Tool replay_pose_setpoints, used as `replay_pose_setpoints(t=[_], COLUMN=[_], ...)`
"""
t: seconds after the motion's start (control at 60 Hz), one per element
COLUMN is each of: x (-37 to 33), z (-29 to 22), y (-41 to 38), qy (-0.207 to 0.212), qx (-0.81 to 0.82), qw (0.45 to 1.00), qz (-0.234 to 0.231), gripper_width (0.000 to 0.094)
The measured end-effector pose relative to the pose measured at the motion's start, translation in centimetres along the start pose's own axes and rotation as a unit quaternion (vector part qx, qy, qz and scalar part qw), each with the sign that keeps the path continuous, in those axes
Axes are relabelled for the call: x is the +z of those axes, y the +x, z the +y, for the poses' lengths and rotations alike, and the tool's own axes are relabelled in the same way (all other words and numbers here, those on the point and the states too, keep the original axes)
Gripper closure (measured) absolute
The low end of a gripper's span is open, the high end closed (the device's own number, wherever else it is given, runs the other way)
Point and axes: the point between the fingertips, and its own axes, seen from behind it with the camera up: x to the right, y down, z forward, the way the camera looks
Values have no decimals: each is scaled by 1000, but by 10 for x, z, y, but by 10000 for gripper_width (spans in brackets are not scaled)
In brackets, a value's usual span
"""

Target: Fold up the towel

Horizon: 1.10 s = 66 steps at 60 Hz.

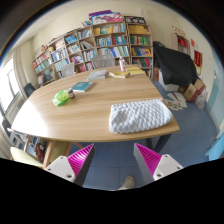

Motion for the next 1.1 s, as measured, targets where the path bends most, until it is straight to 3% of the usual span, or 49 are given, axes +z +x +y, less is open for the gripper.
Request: replay_pose_setpoints(t=[0.25,0.417,0.55,0.633,0.65,0.667,0.683,0.733,0.8,0.967,1.1], x=[96,186,252,284,279,282,282,283,285,279,237], z=[-27,-53,-29,-8,-17,-15,-17,-22,-23,-25,-82], y=[-30,-10,4,16,13,18,23,34,31,28,44], qy=[-5,16,-34,-53,-33,-39,-33,-29,-24,-40,7], qx=[7,-81,-119,-151,-150,-157,-166,-181,-191,-171,-151], qw=[999,997,992,987,988,987,986,983,981,984,988], qz=[-35,-2,-3,-4,-9,2,8,26,22,-11,-25], gripper_width=[108,120,156,278,360,492,539,816,886,910,910])
